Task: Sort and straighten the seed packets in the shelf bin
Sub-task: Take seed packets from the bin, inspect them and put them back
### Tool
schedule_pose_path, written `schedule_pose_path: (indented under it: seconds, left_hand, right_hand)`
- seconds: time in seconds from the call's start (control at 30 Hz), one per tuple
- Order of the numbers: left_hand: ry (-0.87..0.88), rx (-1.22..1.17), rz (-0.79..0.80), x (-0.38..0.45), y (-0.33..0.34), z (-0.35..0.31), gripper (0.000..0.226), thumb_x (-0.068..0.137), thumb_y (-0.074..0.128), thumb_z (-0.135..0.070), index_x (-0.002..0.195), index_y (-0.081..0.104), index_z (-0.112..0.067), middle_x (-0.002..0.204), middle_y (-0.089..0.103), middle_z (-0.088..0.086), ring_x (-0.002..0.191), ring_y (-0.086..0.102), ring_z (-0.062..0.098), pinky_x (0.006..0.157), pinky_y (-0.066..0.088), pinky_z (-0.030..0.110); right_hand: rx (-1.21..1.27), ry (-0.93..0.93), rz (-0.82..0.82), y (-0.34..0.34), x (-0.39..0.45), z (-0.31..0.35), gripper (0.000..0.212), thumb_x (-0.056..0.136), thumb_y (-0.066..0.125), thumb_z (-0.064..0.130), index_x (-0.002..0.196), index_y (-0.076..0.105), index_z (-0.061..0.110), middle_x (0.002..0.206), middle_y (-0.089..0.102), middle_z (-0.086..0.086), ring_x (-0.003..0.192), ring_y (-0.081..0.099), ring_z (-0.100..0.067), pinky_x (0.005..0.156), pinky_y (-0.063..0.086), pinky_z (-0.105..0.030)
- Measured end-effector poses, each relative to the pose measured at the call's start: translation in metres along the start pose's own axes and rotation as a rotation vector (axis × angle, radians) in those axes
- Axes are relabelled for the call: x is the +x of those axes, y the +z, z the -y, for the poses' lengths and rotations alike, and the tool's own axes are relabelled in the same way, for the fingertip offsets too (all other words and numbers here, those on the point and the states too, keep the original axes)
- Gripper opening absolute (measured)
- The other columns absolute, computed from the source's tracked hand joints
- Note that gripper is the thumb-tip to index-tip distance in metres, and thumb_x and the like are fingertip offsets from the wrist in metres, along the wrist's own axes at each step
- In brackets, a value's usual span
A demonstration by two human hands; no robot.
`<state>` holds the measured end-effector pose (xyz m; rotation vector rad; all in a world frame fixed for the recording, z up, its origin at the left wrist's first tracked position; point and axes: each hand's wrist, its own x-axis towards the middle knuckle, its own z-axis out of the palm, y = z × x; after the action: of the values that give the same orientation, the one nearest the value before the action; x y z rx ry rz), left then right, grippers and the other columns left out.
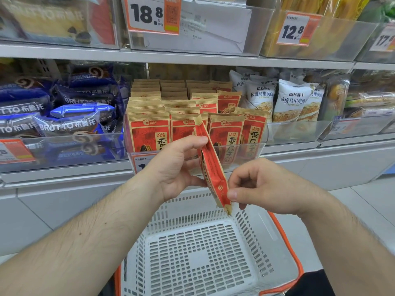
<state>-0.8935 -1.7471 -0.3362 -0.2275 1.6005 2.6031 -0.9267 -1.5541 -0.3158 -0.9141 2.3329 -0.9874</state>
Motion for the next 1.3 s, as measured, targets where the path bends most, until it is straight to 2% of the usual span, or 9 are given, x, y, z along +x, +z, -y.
schedule_pose_path:
  seconds: [0.07,0.13,0.27,0.4,0.53,0.73,0.97,1.13,1.3]
  left_hand:
    - [0.002,-0.001,0.051,-0.001,-0.003,-0.001,0.046,0.065,0.071,-0.025,0.106,0.062,-0.007,0.082,0.070,0.009,0.078,0.066,0.024,0.065,0.059,0.047]
    - [0.023,-0.037,0.105,-0.003,-0.003,0.000,0.054,0.067,0.070,-0.021,0.118,0.062,-0.004,0.089,0.068,0.014,0.079,0.067,0.026,0.069,0.059,0.046]
    - [0.023,-0.131,0.154,-0.003,-0.002,0.002,0.077,0.064,0.072,-0.021,0.132,0.053,0.010,0.112,0.056,0.026,0.100,0.057,0.036,0.079,0.058,0.045]
    - [-0.037,-0.043,0.060,-0.006,0.006,0.000,0.050,0.087,0.059,-0.041,0.114,0.068,0.001,0.110,0.070,0.022,0.099,0.067,0.037,0.085,0.057,0.047]
    - [-0.007,0.081,-0.023,-0.003,0.006,0.001,0.051,0.104,0.036,-0.049,0.115,0.071,-0.014,0.108,0.075,0.014,0.101,0.073,0.030,0.091,0.055,0.048]
    - [0.154,0.171,-0.121,0.001,0.003,0.003,0.028,0.105,0.045,-0.026,0.109,0.071,-0.015,0.097,0.078,0.008,0.078,0.074,0.018,0.062,0.059,0.030]
    - [0.159,0.201,-0.117,0.002,0.005,0.004,0.025,0.103,0.050,-0.020,0.113,0.072,-0.011,0.093,0.078,0.008,0.073,0.073,0.017,0.056,0.055,0.025]
    - [0.115,0.205,-0.081,0.004,0.011,-0.006,0.020,0.101,0.055,-0.018,0.103,0.075,-0.015,0.088,0.077,0.008,0.069,0.073,0.017,0.054,0.054,0.025]
    - [0.217,0.177,-0.154,0.011,0.021,-0.040,0.023,0.106,0.047,-0.020,0.105,0.070,-0.018,0.102,0.078,0.000,0.089,0.073,0.016,0.082,0.057,0.037]
  right_hand:
    - [0.190,0.005,-0.128,0.000,0.002,-0.004,0.023,0.077,0.079,0.028,0.074,0.063,0.011,0.067,0.064,-0.006,0.059,0.062,-0.016,0.059,0.052,-0.034]
    - [0.397,0.078,-0.237,0.003,0.007,-0.008,0.033,0.071,0.074,0.038,0.081,0.056,0.012,0.068,0.059,-0.008,0.052,0.053,-0.016,0.053,0.041,-0.030]
    - [0.560,0.167,-0.113,0.013,0.016,-0.012,0.050,0.074,0.071,0.045,0.109,0.060,0.012,0.068,0.062,-0.004,0.049,0.043,-0.019,0.053,0.032,-0.031]
    - [0.581,0.127,-0.101,0.016,0.018,-0.012,0.029,0.085,0.073,0.038,0.101,0.066,0.014,0.072,0.067,-0.002,0.051,0.042,-0.015,0.050,0.033,-0.026]
    - [0.556,0.132,-0.267,0.023,0.022,-0.011,0.015,0.091,0.068,0.022,0.105,0.067,0.016,0.080,0.072,-0.004,0.049,0.046,-0.012,0.047,0.039,-0.024]
    - [0.533,0.149,-0.360,0.022,0.023,-0.012,0.017,0.090,0.070,0.023,0.106,0.068,0.018,0.084,0.076,-0.005,0.053,0.054,-0.012,0.050,0.043,-0.025]
    - [0.600,0.131,-0.560,0.019,0.026,-0.012,0.010,0.092,0.066,0.014,0.101,0.065,0.010,0.062,0.066,0.005,0.046,0.051,-0.009,0.047,0.041,-0.024]
    - [0.654,0.115,-0.517,0.017,0.026,-0.014,0.009,0.098,0.058,0.012,0.105,0.064,0.010,0.064,0.065,0.001,0.046,0.049,-0.009,0.050,0.040,-0.025]
    - [1.054,-0.007,-0.627,0.003,0.028,-0.004,0.011,0.099,0.051,0.010,0.095,0.060,0.013,0.071,0.062,-0.003,0.048,0.044,-0.010,0.048,0.040,-0.022]
